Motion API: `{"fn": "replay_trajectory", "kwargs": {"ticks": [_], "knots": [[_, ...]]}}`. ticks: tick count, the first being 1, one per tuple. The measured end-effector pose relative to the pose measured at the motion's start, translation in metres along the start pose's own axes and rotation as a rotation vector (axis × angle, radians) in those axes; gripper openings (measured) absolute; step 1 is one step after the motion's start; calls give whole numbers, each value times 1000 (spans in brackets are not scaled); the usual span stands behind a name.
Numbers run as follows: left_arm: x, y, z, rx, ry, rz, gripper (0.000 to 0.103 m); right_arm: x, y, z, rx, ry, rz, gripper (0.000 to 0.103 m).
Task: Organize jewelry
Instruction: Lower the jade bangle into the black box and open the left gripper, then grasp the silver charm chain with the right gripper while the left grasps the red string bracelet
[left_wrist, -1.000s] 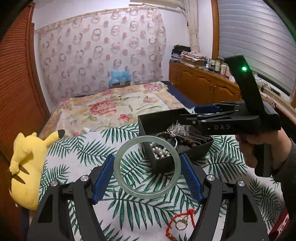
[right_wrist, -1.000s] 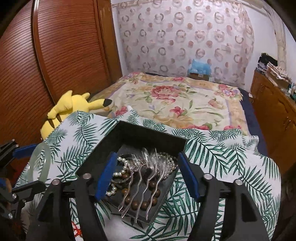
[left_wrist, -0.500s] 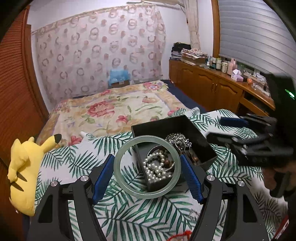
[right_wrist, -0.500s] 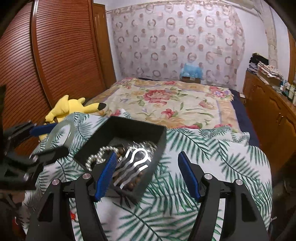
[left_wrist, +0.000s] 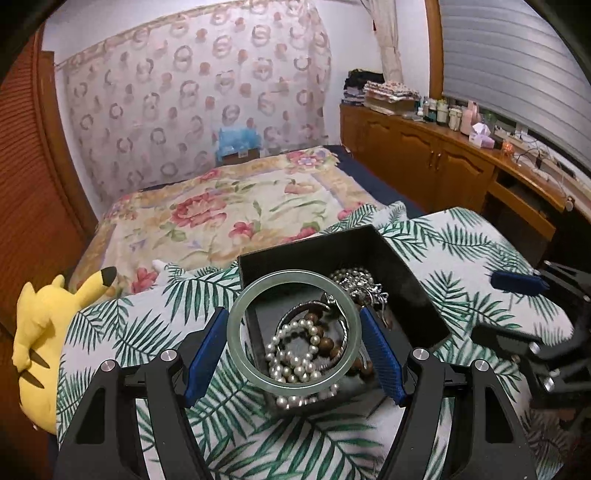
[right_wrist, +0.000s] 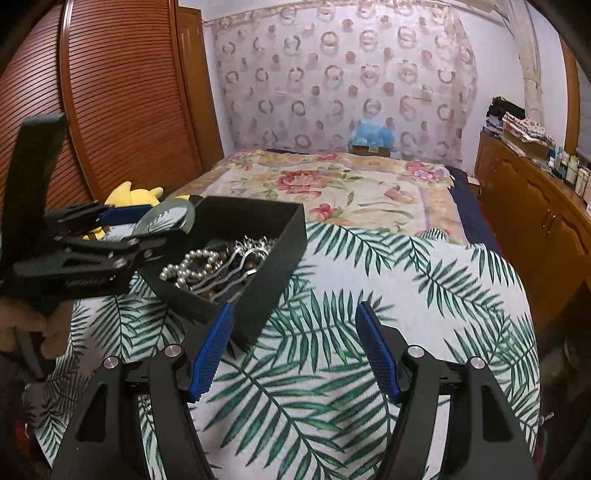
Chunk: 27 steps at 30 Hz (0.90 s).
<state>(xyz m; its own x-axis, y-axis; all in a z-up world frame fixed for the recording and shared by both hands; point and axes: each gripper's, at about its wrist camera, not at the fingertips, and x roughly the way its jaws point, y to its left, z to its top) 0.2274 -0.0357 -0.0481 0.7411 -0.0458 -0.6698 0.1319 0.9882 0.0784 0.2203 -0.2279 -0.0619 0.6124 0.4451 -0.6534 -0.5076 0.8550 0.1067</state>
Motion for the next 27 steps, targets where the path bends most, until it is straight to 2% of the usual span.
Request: {"fn": "replay_trajectory", "kwargs": {"ticks": [9, 17, 21, 25, 26, 27], "knots": [[24, 6, 10, -14, 35, 25, 69, 0, -8, -15, 25, 11, 0, 71], [22, 3, 9, -12, 34, 1, 69, -2, -8, -19, 33, 8, 8, 71], [10, 1, 5, 1, 20, -4, 77, -5, -3, -22, 34, 3, 14, 71], [-11, 0, -6, 5, 12, -20, 77, -11, 5, -26, 25, -4, 18, 71], [-15, 1, -9, 5, 9, -22, 79, -13, 8, -27, 20, -7, 20, 71], [-22, 2, -15, 1, 3, -28, 85, -15, 11, -28, 18, -9, 21, 71]]}}
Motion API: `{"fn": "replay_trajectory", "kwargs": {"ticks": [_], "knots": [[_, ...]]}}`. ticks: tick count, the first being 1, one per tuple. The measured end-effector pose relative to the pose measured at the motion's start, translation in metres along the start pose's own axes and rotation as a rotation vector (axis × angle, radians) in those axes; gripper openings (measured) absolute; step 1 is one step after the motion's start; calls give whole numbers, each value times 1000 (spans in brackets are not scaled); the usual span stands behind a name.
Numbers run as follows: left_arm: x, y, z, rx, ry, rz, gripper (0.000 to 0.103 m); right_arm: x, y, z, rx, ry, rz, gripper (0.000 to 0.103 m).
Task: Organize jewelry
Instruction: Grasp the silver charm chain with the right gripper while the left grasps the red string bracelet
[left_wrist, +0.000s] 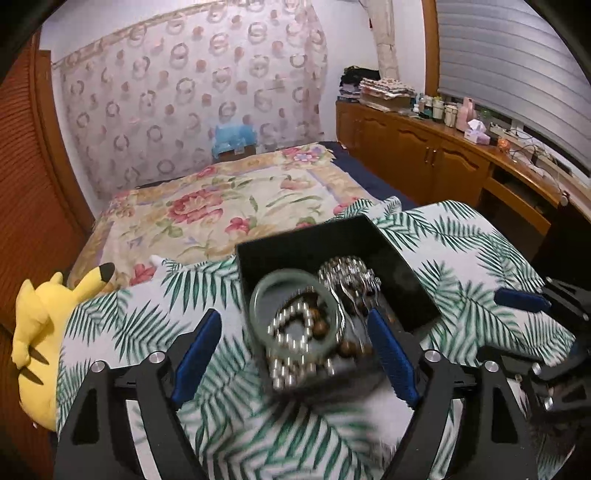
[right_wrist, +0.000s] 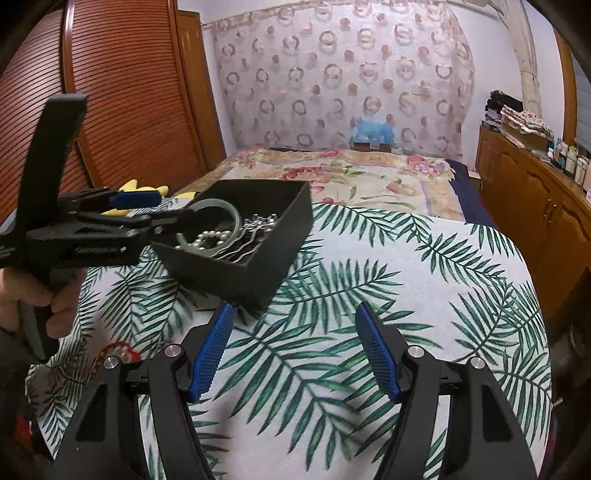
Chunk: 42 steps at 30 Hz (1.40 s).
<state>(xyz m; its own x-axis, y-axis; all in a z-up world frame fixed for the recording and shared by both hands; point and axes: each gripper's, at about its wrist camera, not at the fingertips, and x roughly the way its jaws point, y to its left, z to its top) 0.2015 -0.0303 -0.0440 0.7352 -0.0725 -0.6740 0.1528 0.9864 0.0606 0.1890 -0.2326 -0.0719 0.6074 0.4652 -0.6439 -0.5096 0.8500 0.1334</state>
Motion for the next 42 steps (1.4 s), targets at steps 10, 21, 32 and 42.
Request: {"fn": "replay_trajectory", "kwargs": {"ticks": [10, 21, 32, 42], "knots": [[-40, 14, -53, -23, 7, -29, 87, -3, 31, -11, -48, 11, 31, 71], [-54, 27, -100, -60, 42, -44, 88, 17, 58, -22, -124, 109, 96, 52], [-50, 34, -131, -84, 108, -52, 88, 34, 86, -27, -186, 188, 97, 24], [-52, 24, -140, -60, 125, -61, 88, 32, 84, -29, -210, 191, 23, 15]]}}
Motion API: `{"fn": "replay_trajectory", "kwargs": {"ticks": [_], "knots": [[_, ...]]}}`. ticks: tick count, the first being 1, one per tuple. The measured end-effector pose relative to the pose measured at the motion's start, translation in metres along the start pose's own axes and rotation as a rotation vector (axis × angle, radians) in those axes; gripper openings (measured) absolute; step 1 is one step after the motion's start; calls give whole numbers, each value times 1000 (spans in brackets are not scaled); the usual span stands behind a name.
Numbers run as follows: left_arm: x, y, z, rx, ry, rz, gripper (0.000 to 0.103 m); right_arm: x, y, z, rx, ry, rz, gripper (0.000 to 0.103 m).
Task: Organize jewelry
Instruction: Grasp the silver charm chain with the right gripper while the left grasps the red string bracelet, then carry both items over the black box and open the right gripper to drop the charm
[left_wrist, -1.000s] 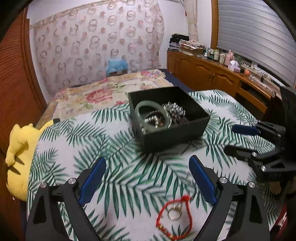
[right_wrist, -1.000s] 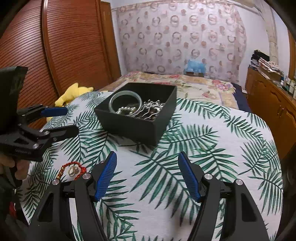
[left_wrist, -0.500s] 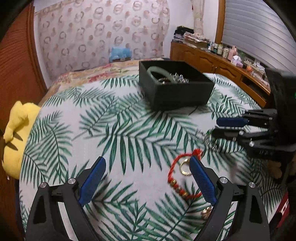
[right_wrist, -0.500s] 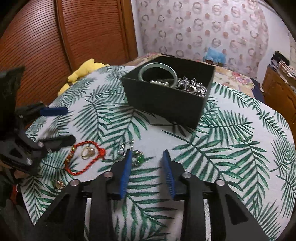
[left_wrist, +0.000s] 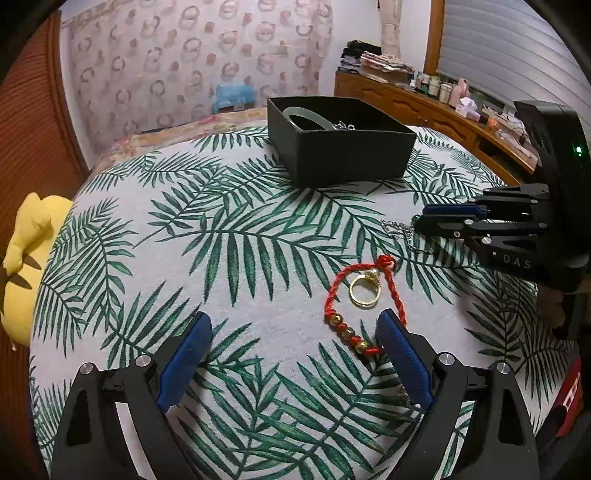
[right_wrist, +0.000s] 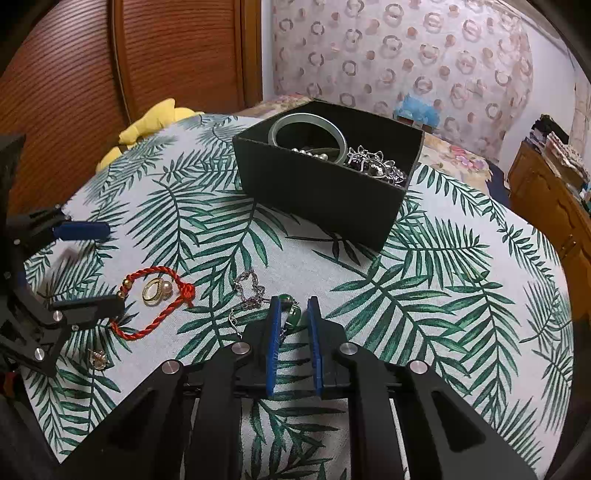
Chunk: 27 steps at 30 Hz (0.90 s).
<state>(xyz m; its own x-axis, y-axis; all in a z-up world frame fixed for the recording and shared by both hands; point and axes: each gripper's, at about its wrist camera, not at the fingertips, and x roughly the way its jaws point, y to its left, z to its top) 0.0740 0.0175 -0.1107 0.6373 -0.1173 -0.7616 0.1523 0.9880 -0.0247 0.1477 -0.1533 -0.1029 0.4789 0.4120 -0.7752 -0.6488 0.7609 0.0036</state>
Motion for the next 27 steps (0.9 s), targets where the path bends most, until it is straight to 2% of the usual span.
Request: {"fn": "replay_trajectory", "kwargs": {"ticks": [4, 6, 9, 10, 15, 19, 21, 27], "knots": [[-5, -4, 0, -1, -20, -21, 84, 0, -2, -3, 6, -12, 6, 14], [-6, -7, 1, 2, -20, -26, 68, -1, -3, -3, 2, -12, 1, 14], [-6, -11, 1, 7, -20, -34, 55, 1, -2, -2, -2, -12, -5, 14], [-5, -13, 1, 10, -18, -30, 54, 0, -3, -2, -2, -13, -4, 14], [-2, -15, -1, 36, -12, 23, 35, 0, -2, -2, -6, -13, -9, 14], [-4, -9, -3, 21, -16, 35, 20, 0, -2, -2, -7, -13, -10, 14], [-5, -5, -3, 10, -18, 32, 6, 0, -2, -2, -7, -13, -11, 14], [-14, -1, -2, -16, -68, 20, 6, 0, -2, -2, -7, -13, -11, 14]]}}
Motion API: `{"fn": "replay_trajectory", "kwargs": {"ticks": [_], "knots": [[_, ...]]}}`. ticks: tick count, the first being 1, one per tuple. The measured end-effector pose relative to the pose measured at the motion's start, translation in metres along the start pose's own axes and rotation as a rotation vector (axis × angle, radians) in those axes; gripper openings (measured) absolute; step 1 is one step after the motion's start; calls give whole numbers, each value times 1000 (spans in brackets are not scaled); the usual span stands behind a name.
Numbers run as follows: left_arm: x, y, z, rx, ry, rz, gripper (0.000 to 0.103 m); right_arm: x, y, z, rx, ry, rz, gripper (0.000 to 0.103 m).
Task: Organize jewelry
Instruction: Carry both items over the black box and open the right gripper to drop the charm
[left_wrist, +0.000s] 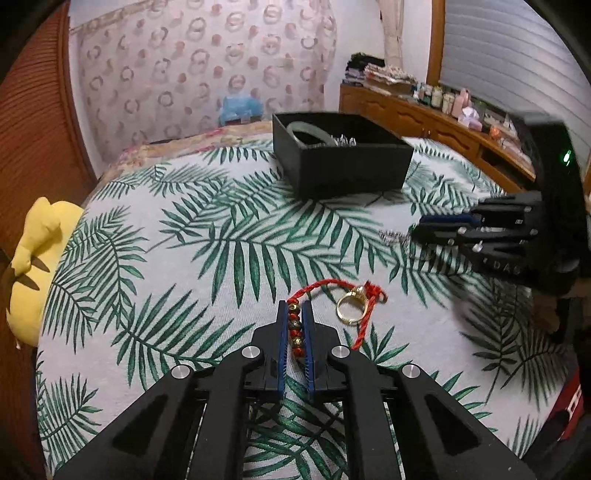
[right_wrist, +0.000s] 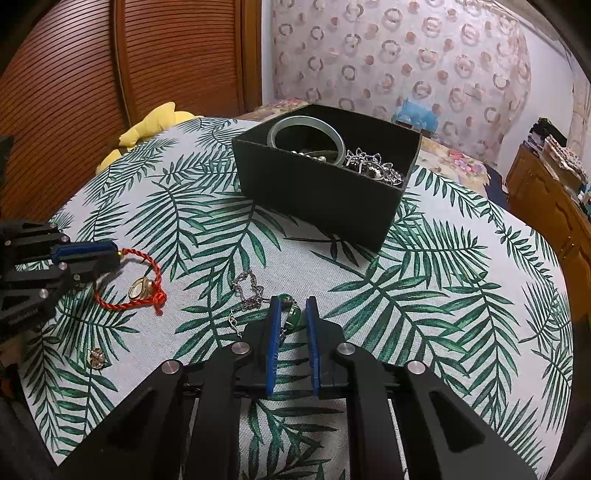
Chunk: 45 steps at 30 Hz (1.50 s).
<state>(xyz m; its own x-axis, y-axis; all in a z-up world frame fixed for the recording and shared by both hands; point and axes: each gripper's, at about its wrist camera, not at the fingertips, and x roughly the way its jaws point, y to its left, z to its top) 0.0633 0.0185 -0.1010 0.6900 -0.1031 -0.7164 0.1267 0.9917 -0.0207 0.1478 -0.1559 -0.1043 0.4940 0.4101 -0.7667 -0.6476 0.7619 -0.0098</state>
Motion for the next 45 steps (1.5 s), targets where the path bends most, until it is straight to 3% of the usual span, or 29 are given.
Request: {"fn": "replay_trajectory", "kwargs": {"ticks": [6, 20, 21, 22, 26, 45], "knots": [[-15, -1, 7, -14, -66, -22, 6, 0, 0, 0, 0, 0, 0, 14], [-20, -21, 42, 34, -130, -49, 6, 0, 1, 0, -2, -1, -3, 15], [-20, -21, 44, 36, -132, -47, 6, 0, 0, 0, -4, -1, -1, 14], [-20, -22, 44, 36, -134, -46, 6, 0, -1, 0, -6, 0, 5, 7], [-22, -21, 46, 35, -140, -45, 6, -1, -2, 2, 16, -3, 36, 7], [-33, -16, 65, 35, -185, -38, 6, -76, 0, 64, -50, -180, -3, 7]]}}
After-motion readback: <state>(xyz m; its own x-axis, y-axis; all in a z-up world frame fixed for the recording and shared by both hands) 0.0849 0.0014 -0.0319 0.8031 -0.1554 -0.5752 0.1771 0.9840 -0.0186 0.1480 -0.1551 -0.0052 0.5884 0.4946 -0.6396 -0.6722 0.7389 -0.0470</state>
